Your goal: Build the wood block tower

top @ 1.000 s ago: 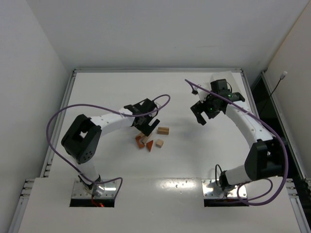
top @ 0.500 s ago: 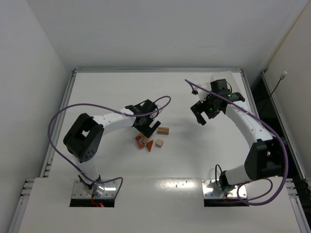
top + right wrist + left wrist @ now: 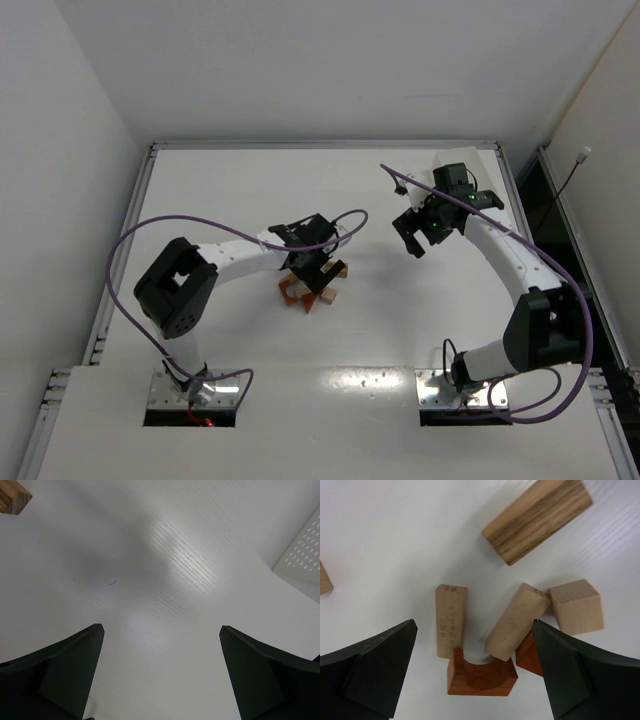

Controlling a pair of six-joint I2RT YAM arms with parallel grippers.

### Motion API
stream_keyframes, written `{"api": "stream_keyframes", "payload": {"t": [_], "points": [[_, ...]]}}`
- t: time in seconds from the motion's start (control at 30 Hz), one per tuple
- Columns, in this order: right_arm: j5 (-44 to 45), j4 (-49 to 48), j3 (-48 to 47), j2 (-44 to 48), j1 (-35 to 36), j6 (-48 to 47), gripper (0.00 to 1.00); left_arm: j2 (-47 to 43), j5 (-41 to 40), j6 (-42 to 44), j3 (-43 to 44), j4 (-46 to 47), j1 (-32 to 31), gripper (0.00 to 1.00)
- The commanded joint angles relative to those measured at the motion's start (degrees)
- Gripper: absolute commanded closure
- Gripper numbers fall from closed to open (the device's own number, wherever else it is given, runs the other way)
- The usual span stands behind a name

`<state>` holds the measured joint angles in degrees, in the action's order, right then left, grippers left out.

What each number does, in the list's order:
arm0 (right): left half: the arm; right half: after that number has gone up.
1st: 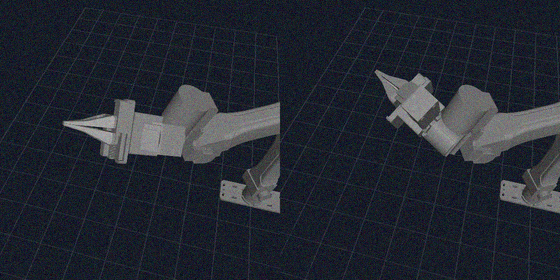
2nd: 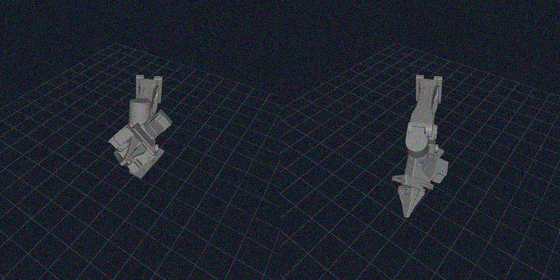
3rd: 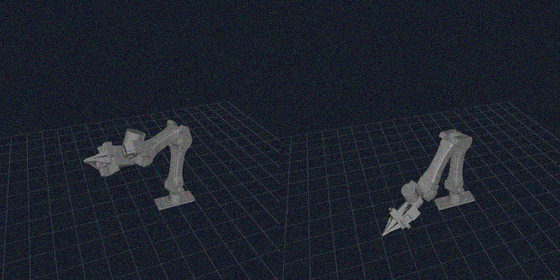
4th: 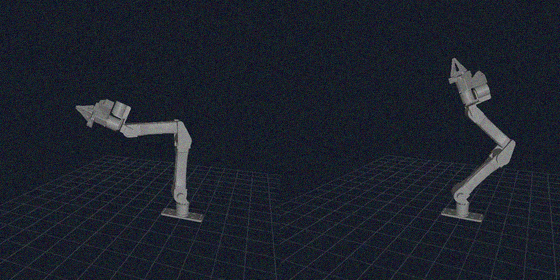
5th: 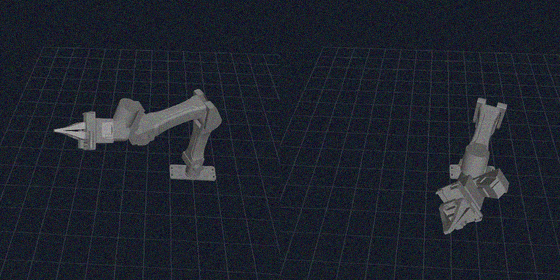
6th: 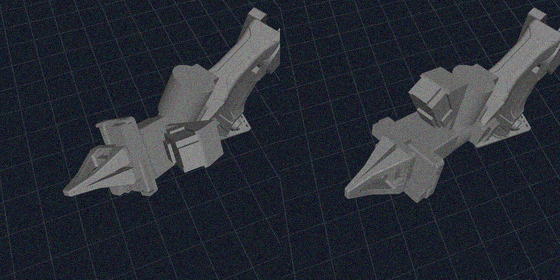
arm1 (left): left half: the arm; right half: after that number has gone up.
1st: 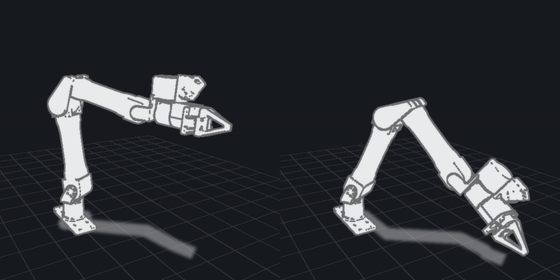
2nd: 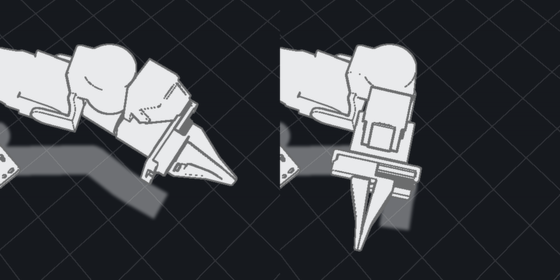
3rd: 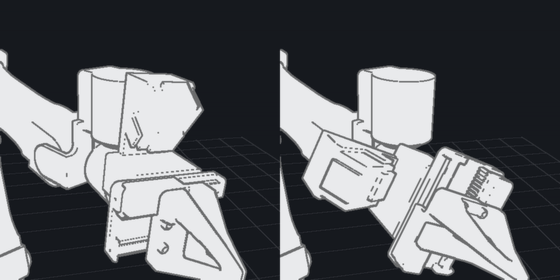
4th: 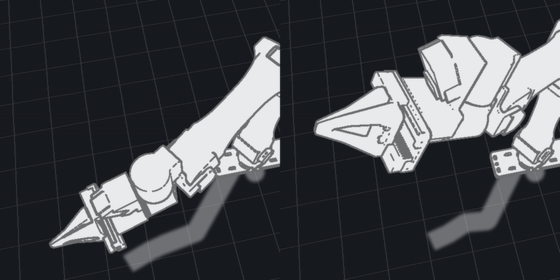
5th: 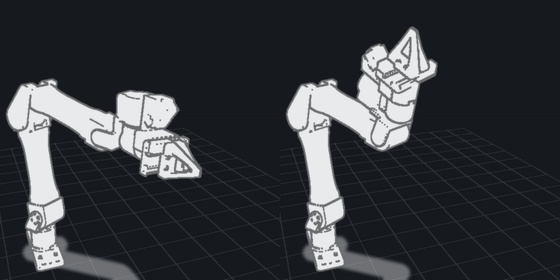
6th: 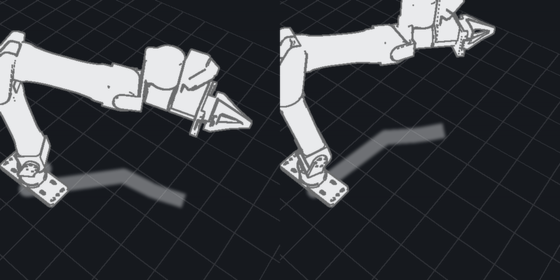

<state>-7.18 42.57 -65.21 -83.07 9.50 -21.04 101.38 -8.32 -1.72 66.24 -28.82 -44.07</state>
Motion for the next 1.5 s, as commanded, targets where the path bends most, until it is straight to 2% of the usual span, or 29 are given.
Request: {"api": "stream_keyframes", "payload": {"t": [0.0, 0.33, 0.97, 1.3, 1.47], "points": [[0.5, 0.06, -0.27, 1.68, -0.27, -0.76, 0.01, -3.3, 3.65, 0.75, 0.21, 2.01, -0.57, 0.0], [-0.03, 0.06, -0.8, 1.07, -0.27, -0.76, 0.01, -4.53, 0.76, 0.84, -2.25, 2.01, -0.57, 0.0], [-0.03, 0.06, 0.35, 2.12, -0.79, -0.76, 0.01, -2.69, 6.2, 0.31, -3.92, 3.15, 0.48, 0.0], [-0.03, 0.06, 0.35, 1.59, -0.8, -0.76, 0.01, -1.1, 4.1, 0.31, -2.35, 3.15, 2.15, 0.0], [-0.03, 0.06, 0.35, 1.59, -0.8, -0.76, 0.01, 0.04, 6.29, 0.31, -2.34, 3.15, 3.29, 0.0]]}}
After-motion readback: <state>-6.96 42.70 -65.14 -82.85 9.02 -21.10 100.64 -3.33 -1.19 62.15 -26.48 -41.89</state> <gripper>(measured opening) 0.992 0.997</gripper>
